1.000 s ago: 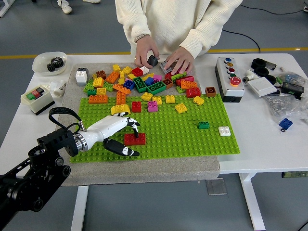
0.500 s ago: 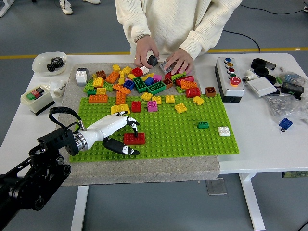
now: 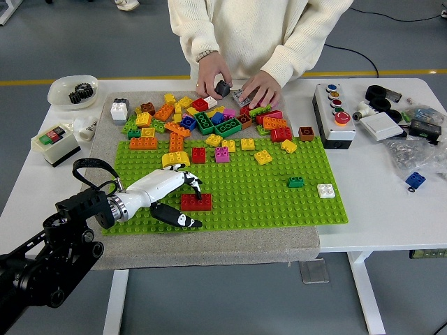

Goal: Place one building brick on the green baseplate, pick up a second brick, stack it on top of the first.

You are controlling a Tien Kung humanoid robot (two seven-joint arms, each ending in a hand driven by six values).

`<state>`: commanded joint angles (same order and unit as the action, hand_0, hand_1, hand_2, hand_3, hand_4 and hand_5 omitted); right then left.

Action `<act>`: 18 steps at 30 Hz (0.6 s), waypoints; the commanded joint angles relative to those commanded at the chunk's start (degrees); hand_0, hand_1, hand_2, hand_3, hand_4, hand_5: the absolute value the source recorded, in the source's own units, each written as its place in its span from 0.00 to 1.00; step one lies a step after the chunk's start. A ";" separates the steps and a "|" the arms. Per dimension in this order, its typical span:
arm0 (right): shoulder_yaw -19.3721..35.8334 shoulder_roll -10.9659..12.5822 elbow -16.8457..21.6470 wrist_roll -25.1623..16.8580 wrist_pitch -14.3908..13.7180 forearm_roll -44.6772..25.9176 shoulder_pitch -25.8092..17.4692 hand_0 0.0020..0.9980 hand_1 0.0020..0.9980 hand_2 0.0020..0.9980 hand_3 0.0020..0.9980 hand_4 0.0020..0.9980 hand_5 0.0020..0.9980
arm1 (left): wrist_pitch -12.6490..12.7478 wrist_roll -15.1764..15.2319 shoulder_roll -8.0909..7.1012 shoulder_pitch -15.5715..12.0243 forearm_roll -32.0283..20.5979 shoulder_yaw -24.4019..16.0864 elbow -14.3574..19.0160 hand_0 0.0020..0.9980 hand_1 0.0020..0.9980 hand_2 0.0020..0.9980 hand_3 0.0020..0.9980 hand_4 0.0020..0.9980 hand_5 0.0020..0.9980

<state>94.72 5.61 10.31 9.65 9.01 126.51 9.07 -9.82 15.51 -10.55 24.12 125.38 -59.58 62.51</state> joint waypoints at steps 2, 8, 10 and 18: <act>0.04 0.00 0.00 0.02 0.00 0.06 -0.06 0.75 0.66 0.73 0.62 0.85 0.34 | -0.23 -0.01 -0.07 -0.09 0.12 -0.11 0.19 1.00 0.76 0.83 0.57 1.00 0.47; 0.13 0.05 0.00 -0.01 0.00 0.16 -0.06 0.75 0.66 0.73 0.62 0.85 0.34 | -1.12 -0.46 -0.43 -0.71 -0.04 -1.89 2.99 1.00 0.76 0.82 0.57 1.00 0.47; 0.18 0.06 0.00 0.00 0.00 0.17 -0.04 0.75 0.66 0.73 0.62 0.85 0.34 | -1.72 -0.84 -0.64 -0.98 -0.09 -2.57 4.17 1.00 0.76 0.82 0.57 1.00 0.47; 0.34 0.08 0.00 0.00 0.00 0.20 0.04 0.75 0.66 0.73 0.62 0.85 0.34 | -2.73 -1.93 -1.19 -1.61 -2.79 -5.37 8.66 1.00 0.74 0.78 0.57 1.00 0.47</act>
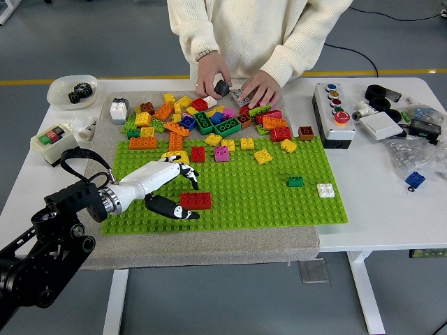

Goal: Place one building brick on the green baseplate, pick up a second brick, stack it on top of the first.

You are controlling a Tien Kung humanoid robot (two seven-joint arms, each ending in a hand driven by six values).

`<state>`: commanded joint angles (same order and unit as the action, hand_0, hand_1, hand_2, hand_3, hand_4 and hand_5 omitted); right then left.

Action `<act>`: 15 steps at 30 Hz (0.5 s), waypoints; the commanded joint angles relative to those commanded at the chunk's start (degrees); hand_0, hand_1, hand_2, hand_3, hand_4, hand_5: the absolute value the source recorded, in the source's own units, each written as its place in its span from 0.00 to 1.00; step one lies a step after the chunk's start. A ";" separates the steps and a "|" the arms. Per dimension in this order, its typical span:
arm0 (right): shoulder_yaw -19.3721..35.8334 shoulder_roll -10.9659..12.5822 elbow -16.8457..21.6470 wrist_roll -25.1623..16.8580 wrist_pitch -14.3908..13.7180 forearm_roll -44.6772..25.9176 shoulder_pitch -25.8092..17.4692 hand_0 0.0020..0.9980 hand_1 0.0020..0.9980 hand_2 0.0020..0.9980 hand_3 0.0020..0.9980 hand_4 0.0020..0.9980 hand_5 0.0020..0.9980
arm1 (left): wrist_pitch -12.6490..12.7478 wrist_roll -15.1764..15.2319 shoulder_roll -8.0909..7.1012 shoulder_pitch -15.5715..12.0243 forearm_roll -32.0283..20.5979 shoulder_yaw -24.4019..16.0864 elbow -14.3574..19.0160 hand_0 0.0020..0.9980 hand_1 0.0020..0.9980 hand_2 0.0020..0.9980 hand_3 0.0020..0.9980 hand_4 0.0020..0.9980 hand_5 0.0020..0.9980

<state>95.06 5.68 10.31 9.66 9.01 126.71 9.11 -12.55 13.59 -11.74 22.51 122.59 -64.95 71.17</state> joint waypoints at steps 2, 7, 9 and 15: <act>-0.03 -0.02 0.00 -0.01 0.00 -0.05 0.04 0.75 0.66 0.73 0.62 0.85 0.34 | -0.07 -0.19 -0.02 0.08 -0.58 -0.59 0.78 1.00 0.72 0.76 0.57 1.00 0.47; 0.07 0.01 0.00 0.00 -0.01 -0.02 0.03 0.75 0.66 0.73 0.62 0.85 0.34 | 0.53 -0.57 -0.10 0.31 -1.76 -1.60 2.04 0.99 0.70 0.74 0.57 1.00 0.47; 0.17 0.06 0.00 0.03 -0.02 0.08 -0.02 0.75 0.66 0.73 0.62 0.85 0.34 | 0.92 -0.75 -0.09 0.55 -1.98 -2.05 2.30 0.99 0.70 0.74 0.57 1.00 0.47; 0.26 0.11 0.00 0.02 -0.04 0.11 0.10 0.75 0.66 0.73 0.61 0.85 0.34 | 1.23 -1.24 0.04 1.22 -1.62 -2.93 2.17 0.94 0.68 0.72 0.56 1.00 0.47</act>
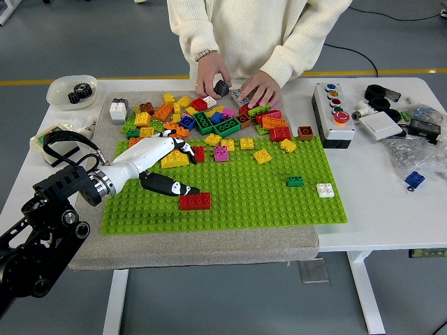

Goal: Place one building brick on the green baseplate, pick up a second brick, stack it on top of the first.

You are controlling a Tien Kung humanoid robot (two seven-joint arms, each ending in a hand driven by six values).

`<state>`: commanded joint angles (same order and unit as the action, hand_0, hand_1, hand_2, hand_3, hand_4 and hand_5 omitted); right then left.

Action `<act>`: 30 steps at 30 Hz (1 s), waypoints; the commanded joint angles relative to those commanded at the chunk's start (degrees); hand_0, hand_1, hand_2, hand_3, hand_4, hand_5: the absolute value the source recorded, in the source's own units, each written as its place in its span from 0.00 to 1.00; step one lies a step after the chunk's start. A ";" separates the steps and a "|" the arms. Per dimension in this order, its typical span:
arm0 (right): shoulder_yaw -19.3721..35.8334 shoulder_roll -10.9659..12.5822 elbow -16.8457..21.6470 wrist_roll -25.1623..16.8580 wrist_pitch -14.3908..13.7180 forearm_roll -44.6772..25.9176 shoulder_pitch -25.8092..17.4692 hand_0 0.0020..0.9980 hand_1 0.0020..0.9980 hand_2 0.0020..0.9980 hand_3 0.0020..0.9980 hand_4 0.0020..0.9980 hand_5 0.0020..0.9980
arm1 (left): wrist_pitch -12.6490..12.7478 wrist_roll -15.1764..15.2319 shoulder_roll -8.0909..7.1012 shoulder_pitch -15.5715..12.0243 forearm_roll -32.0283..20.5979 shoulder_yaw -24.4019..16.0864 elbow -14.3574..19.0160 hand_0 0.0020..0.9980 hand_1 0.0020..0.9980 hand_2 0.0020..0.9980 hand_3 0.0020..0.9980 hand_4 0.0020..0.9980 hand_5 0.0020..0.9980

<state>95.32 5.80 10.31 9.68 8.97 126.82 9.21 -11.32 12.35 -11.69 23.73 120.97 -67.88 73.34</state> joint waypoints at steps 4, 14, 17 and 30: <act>0.02 -0.01 0.00 0.02 0.00 -0.08 0.06 0.75 0.66 0.73 0.62 0.85 0.34 | -0.01 -0.20 0.14 0.43 0.53 -0.39 -0.49 0.90 0.67 0.71 0.56 1.00 0.46; 0.09 0.16 0.00 0.02 -0.02 -0.15 0.23 0.75 0.66 0.73 0.62 0.85 0.34 | -0.41 -1.23 0.23 1.50 2.36 -2.34 -1.43 0.84 0.67 0.71 0.58 1.00 0.39; 0.15 0.16 0.00 0.04 0.01 0.00 0.18 0.75 0.66 0.73 0.61 0.85 0.34 | -0.61 -2.03 0.15 1.59 3.76 -3.77 -1.46 0.82 0.67 0.71 0.62 1.00 0.29; 0.15 0.17 0.00 0.02 0.13 0.50 0.11 0.75 0.66 0.73 0.62 0.85 0.34 | -2.00 -4.83 -0.07 2.15 7.87 -7.29 -0.74 0.82 0.69 0.72 0.74 1.00 0.20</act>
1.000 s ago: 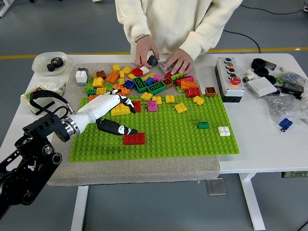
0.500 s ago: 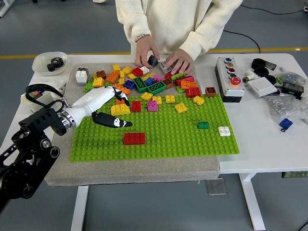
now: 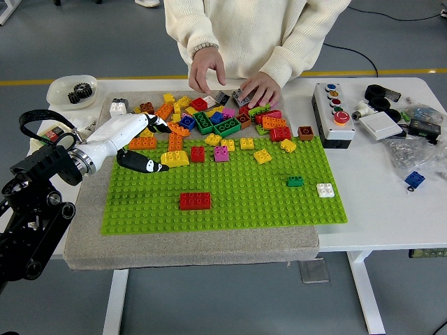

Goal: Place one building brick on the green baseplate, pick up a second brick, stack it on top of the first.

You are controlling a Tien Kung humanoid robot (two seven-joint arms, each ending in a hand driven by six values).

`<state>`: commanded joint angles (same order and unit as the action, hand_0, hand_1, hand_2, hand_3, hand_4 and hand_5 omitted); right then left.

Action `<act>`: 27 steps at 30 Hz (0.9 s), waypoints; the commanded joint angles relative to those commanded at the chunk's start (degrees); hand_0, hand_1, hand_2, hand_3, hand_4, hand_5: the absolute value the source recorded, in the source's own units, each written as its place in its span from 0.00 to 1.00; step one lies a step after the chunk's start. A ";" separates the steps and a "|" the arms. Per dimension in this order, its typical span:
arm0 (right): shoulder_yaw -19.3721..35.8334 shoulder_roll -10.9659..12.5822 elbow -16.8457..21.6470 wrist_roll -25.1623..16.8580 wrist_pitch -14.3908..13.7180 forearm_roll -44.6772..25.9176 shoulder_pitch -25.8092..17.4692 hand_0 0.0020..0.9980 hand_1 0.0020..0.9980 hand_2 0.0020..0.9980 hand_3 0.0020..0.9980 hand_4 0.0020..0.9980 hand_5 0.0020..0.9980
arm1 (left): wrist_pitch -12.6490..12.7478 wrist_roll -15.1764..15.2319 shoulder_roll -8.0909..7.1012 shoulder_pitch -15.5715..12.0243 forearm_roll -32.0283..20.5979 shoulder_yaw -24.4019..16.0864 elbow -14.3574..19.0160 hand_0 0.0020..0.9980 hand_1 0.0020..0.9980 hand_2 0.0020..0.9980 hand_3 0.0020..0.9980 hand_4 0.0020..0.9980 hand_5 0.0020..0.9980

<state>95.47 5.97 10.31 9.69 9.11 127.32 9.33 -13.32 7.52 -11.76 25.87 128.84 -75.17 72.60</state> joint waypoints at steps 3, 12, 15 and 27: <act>-0.01 0.01 0.00 -0.02 -0.01 -0.04 0.00 0.75 0.66 0.73 0.62 0.85 0.34 | -0.42 -0.95 0.06 0.02 0.65 -0.40 0.21 0.82 0.69 0.72 0.74 1.00 0.20; 0.16 0.07 0.00 0.00 -0.03 0.02 -0.10 0.75 0.66 0.73 0.62 0.85 0.34 | -1.01 -2.92 0.14 0.26 1.16 -1.40 0.65 0.81 0.70 0.71 0.78 1.00 0.08; 0.10 0.03 0.00 -0.01 -0.03 -0.10 -0.02 0.75 0.66 0.73 0.62 0.85 0.34 | -0.98 -3.37 0.15 0.46 1.16 -1.58 0.71 0.81 0.70 0.71 0.78 1.00 0.08; 0.32 0.19 0.00 0.01 -0.11 -0.31 0.20 0.75 0.66 0.73 0.62 0.85 0.34 | -2.71 -5.92 0.33 1.56 1.16 -2.42 0.82 0.83 0.76 0.74 0.83 1.00 0.03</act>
<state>95.79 6.15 10.31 9.70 9.00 127.01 9.53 -16.02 1.60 -11.43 27.43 130.00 -77.59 73.42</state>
